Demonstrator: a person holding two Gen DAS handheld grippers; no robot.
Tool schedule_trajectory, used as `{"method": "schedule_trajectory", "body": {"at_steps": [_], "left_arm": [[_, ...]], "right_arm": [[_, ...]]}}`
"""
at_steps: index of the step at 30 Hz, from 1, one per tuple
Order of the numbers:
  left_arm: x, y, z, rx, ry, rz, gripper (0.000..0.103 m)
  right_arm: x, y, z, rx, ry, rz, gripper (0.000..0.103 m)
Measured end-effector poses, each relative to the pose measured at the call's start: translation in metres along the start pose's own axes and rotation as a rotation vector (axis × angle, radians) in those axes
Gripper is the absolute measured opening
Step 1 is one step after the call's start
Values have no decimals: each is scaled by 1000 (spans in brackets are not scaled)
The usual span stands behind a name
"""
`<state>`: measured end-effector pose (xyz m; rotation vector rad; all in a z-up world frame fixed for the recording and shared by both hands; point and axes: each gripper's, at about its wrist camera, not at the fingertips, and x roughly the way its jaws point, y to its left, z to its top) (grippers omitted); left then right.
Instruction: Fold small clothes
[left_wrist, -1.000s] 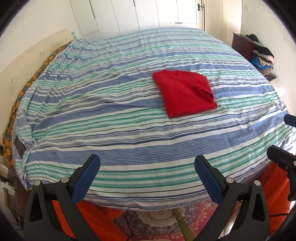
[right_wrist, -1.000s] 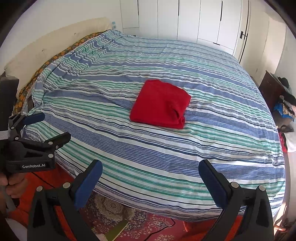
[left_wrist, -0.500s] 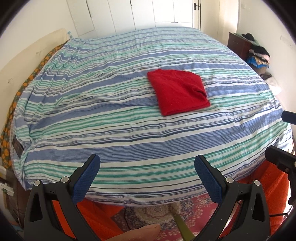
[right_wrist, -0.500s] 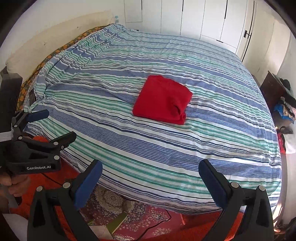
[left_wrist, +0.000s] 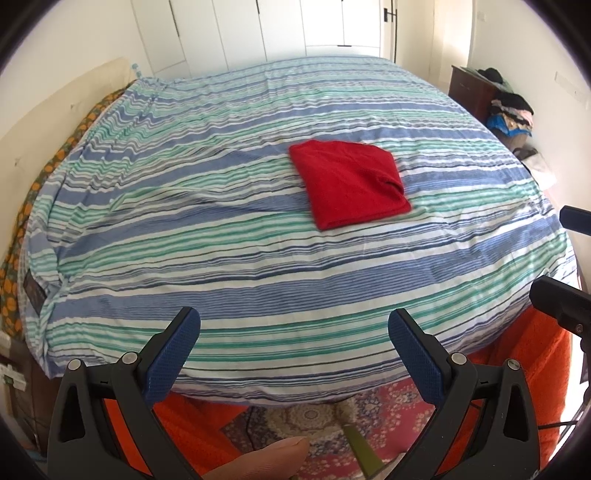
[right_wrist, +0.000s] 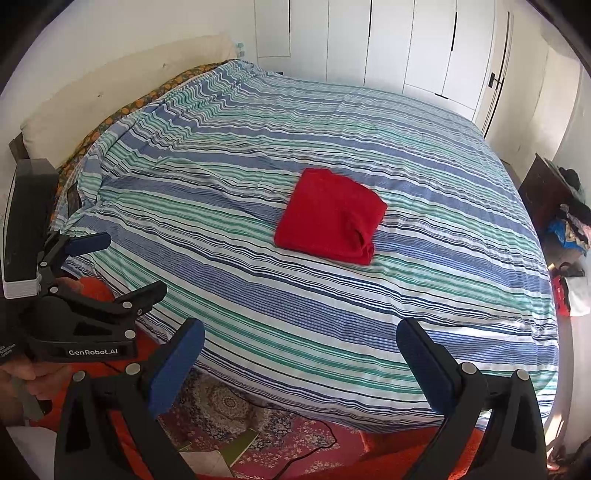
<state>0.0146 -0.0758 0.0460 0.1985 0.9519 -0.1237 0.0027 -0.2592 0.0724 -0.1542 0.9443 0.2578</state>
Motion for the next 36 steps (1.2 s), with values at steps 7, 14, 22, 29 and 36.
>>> {"method": "schedule_trajectory", "body": {"at_steps": [7,14,22,29,36], "left_arm": [[1,3,-4,1,10,10,102],[0,3,-5,5,11,15,102],[-1,-1,-8,22,22,8,102],[1,-2,-10,32,31,4,102],[-1,-2,-10,33,31,1,102]], "right_arm": [[1,5,2,-12,12,5,102],[1,9,4,-23,25,17,102],[5,8,3,-18,45,12,102],[4,10,4,-18,43,17,102],[6,8,3,-8,46,23,102]]}}
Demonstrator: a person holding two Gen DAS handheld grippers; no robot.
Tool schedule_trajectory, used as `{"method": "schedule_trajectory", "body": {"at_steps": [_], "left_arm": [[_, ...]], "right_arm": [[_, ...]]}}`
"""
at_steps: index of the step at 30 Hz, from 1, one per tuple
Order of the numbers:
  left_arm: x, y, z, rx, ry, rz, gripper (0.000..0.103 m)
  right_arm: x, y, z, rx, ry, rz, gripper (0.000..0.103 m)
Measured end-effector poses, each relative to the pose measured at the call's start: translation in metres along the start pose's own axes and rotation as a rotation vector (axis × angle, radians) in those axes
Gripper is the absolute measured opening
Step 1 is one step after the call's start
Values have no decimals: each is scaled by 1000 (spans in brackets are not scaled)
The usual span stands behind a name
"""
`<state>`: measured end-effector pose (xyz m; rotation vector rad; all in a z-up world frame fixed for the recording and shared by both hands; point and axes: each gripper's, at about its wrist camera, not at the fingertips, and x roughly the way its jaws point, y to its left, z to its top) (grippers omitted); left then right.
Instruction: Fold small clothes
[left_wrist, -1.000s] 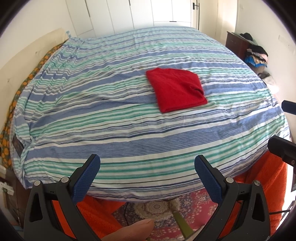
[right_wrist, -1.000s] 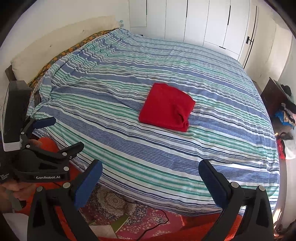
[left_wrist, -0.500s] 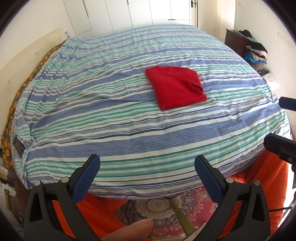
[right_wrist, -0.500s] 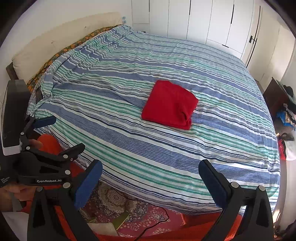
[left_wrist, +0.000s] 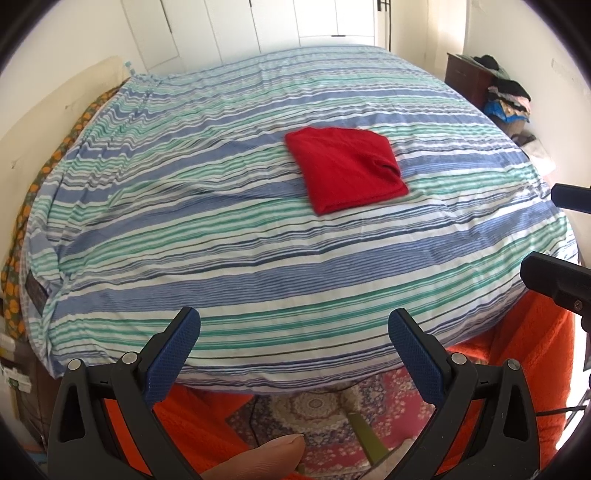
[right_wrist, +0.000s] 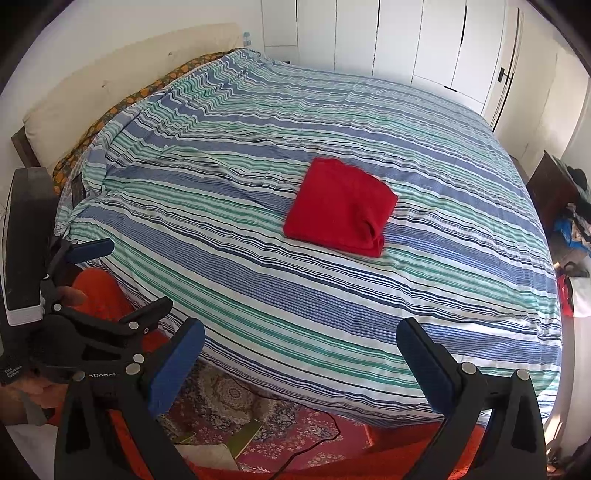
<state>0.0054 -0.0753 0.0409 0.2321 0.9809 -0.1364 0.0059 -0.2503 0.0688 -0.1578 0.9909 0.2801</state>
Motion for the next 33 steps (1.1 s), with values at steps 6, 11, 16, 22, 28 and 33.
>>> {"method": "schedule_trajectory", "body": {"at_steps": [6,11,16,22,28,33], "left_arm": [[0,-2,0,4,3,-5,102],[-1,-4,1,14,2,-6,102],[-3,-4,2,23,-1,17,102],[-3,-1,5,20,-5,33,102],[-2,-1,5,23,-4,51,102],[0,-3,5,30,-1,64,102]], "right_arm": [[-3,-2,-1,8,-7,2,102],[-1,-5,-3,13,-2,-5,102],[1,-9,-2,23,3,-14,102],[6,-11,-3,26,13,-25,102],[8,-13,-3,27,19,-34,102],[7,-14,-4,34,20,-35,102]]}}
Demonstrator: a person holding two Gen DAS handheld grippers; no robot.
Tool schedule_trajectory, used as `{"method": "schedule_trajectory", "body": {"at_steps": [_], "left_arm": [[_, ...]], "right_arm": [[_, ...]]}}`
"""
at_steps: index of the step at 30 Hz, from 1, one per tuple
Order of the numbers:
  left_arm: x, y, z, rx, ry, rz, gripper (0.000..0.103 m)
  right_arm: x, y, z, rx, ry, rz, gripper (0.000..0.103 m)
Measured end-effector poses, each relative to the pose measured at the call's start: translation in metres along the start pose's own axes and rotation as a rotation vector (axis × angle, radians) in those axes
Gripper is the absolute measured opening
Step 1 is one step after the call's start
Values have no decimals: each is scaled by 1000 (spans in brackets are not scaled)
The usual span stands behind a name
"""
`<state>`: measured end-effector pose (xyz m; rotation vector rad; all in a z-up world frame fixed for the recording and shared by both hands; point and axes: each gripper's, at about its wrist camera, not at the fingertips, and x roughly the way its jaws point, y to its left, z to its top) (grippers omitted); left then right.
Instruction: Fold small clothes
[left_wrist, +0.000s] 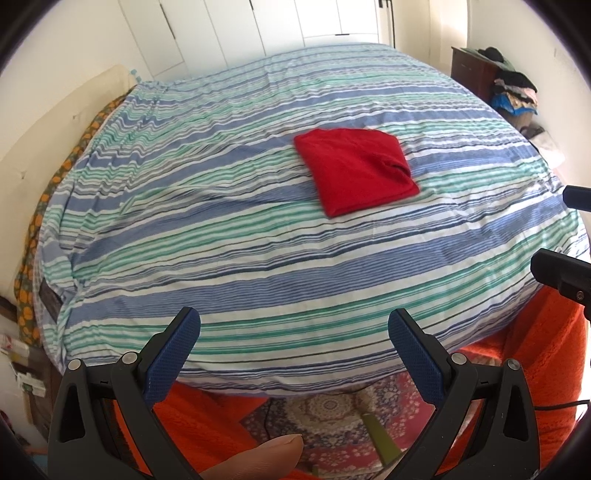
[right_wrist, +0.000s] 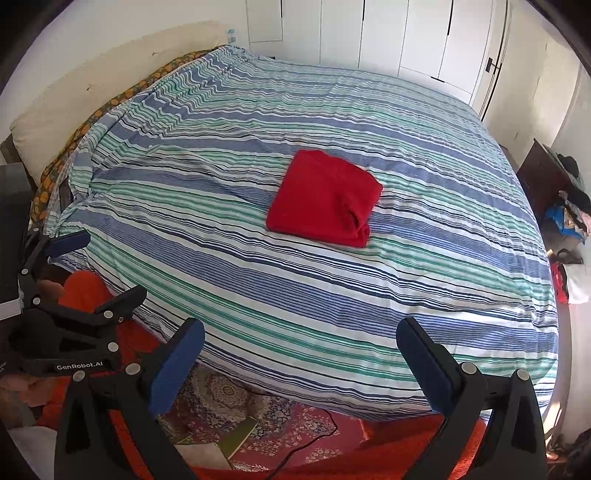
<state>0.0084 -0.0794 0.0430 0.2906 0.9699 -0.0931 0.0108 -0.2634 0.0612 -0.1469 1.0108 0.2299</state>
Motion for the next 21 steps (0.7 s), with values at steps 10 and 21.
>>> {"method": "schedule_trajectory", "body": {"at_steps": [10,21], "left_arm": [[-1,0,0,7,-6,22,102],[-2,4,0,2,-6,27,102]], "right_arm": [[-2,-6,-2,2,-4,-11,102],[-3,-7,-3,-3,-7,-12,102]]}}
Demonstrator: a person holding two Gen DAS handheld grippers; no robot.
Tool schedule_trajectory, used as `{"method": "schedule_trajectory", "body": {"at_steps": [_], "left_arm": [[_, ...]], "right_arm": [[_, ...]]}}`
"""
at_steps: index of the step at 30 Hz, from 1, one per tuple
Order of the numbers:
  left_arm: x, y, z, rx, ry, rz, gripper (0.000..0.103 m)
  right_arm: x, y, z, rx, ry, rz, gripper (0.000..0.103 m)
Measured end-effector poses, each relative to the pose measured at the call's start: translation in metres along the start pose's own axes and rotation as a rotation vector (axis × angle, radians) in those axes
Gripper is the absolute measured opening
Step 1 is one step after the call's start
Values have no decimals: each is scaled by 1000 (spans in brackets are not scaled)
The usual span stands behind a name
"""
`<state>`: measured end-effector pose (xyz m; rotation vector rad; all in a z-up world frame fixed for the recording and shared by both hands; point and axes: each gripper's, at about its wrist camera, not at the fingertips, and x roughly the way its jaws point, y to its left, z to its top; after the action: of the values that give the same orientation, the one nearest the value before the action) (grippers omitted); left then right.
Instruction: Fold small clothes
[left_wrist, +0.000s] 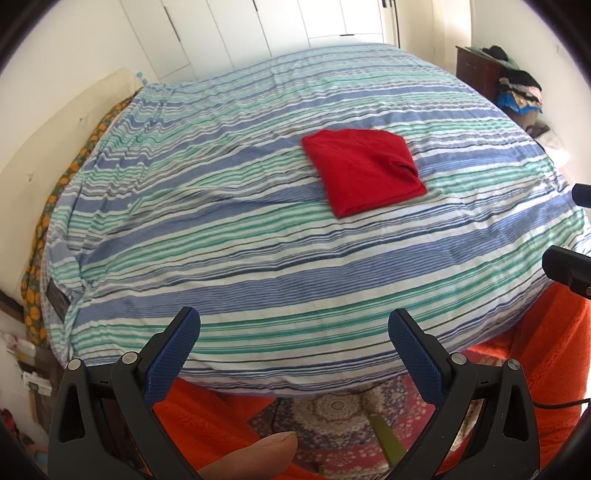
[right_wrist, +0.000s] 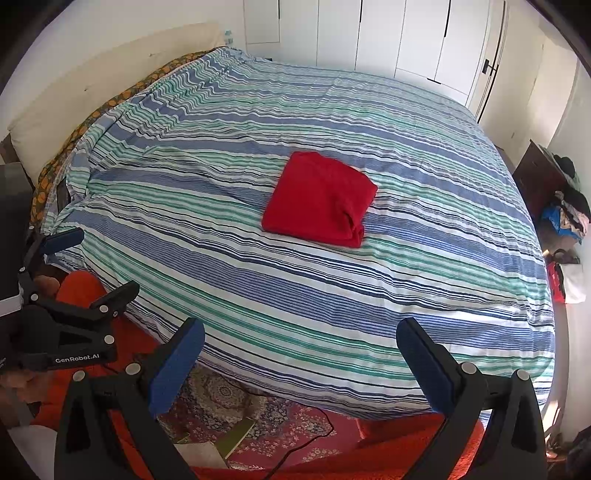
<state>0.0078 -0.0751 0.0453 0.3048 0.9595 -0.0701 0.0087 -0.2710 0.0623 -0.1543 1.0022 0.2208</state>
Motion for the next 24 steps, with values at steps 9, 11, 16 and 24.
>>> {"method": "schedule_trajectory", "body": {"at_steps": [9,11,16,24], "left_arm": [[0,-1,0,2,5,-8,102],[0,-1,1,4,10,-12,102],[-3,1,0,0,9,-19,102],[0,5,1,-17,19,-33,102]], "right_arm": [[-3,1,1,-3,-1,6,102],[-2,1,1,-2,0,9,102],[0,0,0,2,11,10,102],[-6,5,2,1,-5,23,102]]}}
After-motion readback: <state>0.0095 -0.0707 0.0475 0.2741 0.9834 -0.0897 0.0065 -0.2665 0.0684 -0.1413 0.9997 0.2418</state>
